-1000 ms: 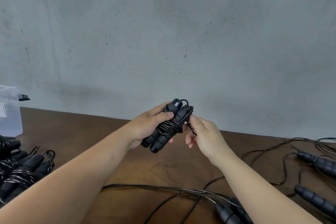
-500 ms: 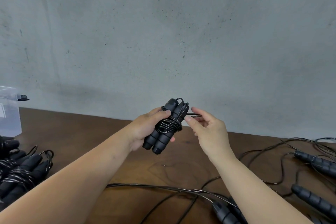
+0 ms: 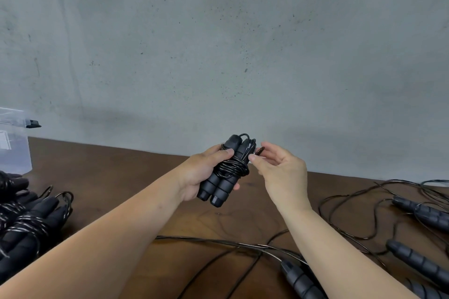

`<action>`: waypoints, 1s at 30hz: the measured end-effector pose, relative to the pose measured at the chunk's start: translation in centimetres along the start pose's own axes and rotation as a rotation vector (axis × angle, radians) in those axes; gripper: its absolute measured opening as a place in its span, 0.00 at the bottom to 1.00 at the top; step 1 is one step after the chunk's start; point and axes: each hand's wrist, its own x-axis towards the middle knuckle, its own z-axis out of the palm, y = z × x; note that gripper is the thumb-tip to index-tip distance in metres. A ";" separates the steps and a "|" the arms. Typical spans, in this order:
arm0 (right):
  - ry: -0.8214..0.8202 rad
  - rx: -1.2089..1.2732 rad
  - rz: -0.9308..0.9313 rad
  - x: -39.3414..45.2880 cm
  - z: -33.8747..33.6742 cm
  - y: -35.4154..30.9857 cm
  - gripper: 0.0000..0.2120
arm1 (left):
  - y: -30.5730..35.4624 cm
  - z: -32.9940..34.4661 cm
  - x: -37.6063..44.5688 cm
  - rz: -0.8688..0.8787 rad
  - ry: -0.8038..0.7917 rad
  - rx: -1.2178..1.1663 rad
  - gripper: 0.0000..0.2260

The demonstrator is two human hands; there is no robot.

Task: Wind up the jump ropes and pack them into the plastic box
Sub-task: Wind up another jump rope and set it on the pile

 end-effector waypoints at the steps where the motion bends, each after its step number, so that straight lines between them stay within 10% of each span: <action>1: 0.011 0.019 0.008 -0.2 0.0 0.1 0.13 | -0.1 0.1 0.0 -0.002 0.005 -0.009 0.15; 30: 0.022 0.315 0.242 1.1 -2.7 -0.7 0.02 | -0.7 3.6 0.0 0.074 0.149 0.083 0.13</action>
